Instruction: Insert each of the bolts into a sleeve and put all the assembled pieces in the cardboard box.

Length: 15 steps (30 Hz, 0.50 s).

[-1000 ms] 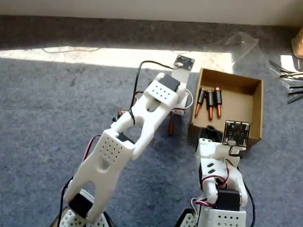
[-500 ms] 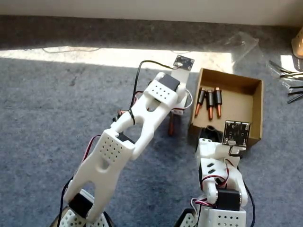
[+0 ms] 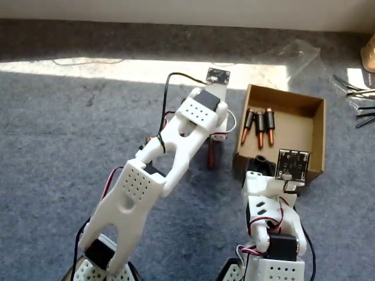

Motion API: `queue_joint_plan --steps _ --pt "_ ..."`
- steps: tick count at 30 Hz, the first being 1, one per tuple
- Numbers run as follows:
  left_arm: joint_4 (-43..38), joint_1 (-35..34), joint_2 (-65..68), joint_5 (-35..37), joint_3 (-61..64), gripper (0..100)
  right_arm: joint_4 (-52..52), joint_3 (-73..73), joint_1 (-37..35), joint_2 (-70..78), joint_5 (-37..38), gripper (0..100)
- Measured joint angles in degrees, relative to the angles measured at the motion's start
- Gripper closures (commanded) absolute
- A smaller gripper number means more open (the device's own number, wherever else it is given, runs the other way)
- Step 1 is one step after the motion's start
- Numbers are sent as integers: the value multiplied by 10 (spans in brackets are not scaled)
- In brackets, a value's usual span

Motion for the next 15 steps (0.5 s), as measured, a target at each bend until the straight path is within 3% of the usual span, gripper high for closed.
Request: queue_joint_plan --steps 7,15 --pt "26 0 1 6 -16 857 0 0 0 0 0 994" --pt "89 0 11 64 -55 857 0 0 0 0 0 994"
